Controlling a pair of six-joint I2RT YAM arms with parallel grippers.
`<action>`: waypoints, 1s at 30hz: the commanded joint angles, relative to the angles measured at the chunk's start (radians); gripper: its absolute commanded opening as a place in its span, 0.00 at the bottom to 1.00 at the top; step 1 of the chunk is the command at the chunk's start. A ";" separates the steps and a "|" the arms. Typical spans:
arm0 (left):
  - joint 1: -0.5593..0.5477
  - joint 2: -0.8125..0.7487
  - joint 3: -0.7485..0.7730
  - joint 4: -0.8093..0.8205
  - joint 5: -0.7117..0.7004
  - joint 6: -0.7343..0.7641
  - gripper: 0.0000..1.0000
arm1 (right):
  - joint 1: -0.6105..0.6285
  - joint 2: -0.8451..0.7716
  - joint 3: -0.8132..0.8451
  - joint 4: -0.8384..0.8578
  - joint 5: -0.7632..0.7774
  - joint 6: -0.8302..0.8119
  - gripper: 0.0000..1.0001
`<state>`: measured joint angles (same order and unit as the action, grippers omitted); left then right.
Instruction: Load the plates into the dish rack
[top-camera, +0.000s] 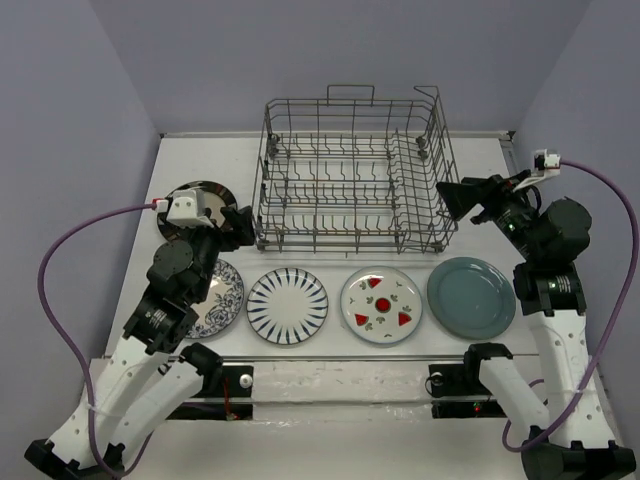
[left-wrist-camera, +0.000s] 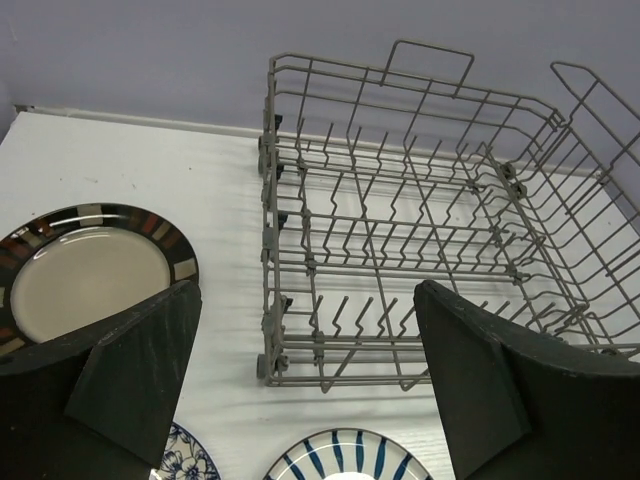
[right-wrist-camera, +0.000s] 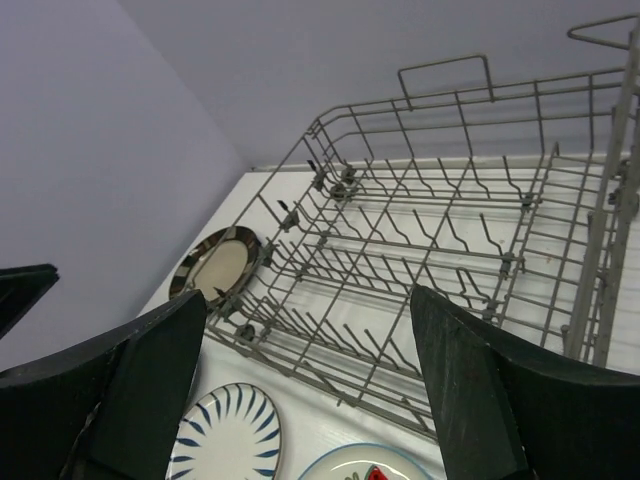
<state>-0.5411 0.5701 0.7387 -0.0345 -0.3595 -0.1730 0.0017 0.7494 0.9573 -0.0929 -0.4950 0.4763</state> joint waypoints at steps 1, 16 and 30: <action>0.007 0.065 0.082 0.036 -0.048 0.017 0.99 | 0.006 -0.028 -0.046 0.131 -0.112 0.064 0.88; 0.644 0.389 0.162 -0.029 0.430 -0.310 0.99 | 0.055 -0.097 -0.146 0.188 -0.129 0.065 0.81; 0.963 0.634 -0.038 0.221 0.468 -0.531 0.79 | 0.092 -0.137 -0.163 0.170 -0.099 0.039 0.80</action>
<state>0.3504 1.1263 0.7372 0.0666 0.0658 -0.6209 0.0772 0.6281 0.8013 0.0372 -0.6075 0.5343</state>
